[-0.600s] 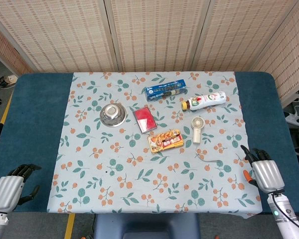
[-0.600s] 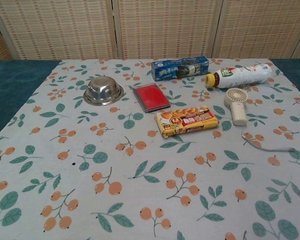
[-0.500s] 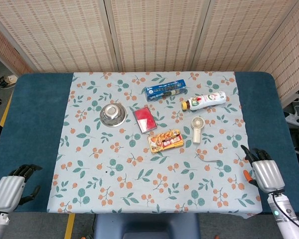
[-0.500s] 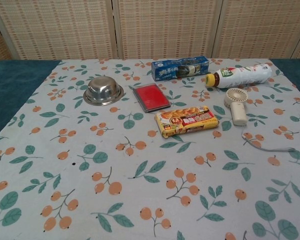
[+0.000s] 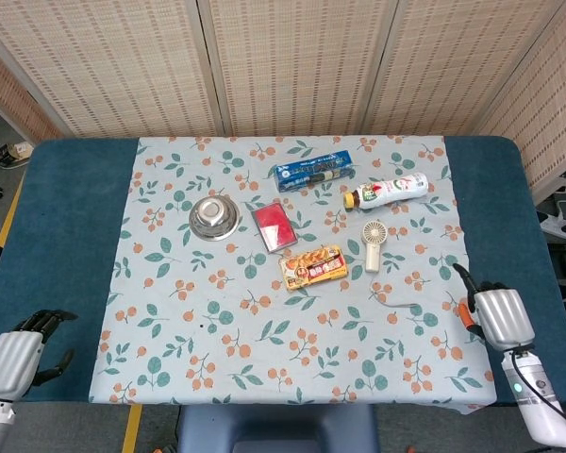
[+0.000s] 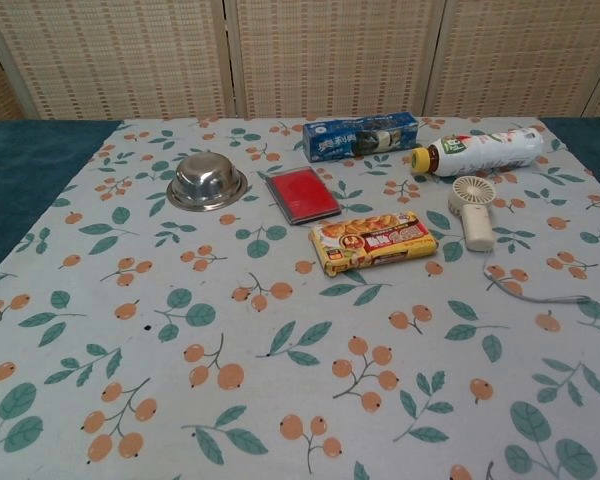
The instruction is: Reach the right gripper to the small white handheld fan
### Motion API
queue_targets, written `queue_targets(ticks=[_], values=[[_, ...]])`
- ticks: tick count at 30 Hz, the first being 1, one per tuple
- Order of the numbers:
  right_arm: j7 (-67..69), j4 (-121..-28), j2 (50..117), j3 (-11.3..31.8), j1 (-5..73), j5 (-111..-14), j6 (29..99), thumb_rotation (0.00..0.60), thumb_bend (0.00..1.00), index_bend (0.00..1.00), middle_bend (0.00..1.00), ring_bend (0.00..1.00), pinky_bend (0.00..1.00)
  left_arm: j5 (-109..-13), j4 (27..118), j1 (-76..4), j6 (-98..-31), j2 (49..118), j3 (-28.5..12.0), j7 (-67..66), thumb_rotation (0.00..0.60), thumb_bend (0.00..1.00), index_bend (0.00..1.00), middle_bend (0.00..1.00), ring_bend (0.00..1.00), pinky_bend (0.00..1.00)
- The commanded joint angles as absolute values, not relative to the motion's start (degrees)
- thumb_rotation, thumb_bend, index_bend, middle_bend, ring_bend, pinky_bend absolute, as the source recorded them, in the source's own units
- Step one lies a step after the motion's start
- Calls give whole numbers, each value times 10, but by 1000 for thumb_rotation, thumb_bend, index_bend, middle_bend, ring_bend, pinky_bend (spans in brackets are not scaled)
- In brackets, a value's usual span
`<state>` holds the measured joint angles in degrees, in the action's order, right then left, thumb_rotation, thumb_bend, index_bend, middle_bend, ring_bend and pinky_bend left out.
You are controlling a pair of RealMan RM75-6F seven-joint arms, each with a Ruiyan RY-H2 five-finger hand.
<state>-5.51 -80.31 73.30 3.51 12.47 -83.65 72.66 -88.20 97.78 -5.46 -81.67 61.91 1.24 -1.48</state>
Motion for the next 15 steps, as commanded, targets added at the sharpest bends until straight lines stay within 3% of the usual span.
queue_targets(ticks=[1,7,15], values=[[-63,-914,669,53,177,-761,598,600,657,75,805,642,666,-882,981,-55,-814,615,15,-11,600,359,278,282,218,375],[-127,-1018,607,83,253,-614,479,600,683,1,809,645,668,-892,986,-51,-825,611,16,-5,600,359,279,287,218,375],[-255,-1025,639,81,346,-417,470,600,694,0,812,647,668,-884,986,-55,-812,610,17,-5,600,359,281,288,219,375]])
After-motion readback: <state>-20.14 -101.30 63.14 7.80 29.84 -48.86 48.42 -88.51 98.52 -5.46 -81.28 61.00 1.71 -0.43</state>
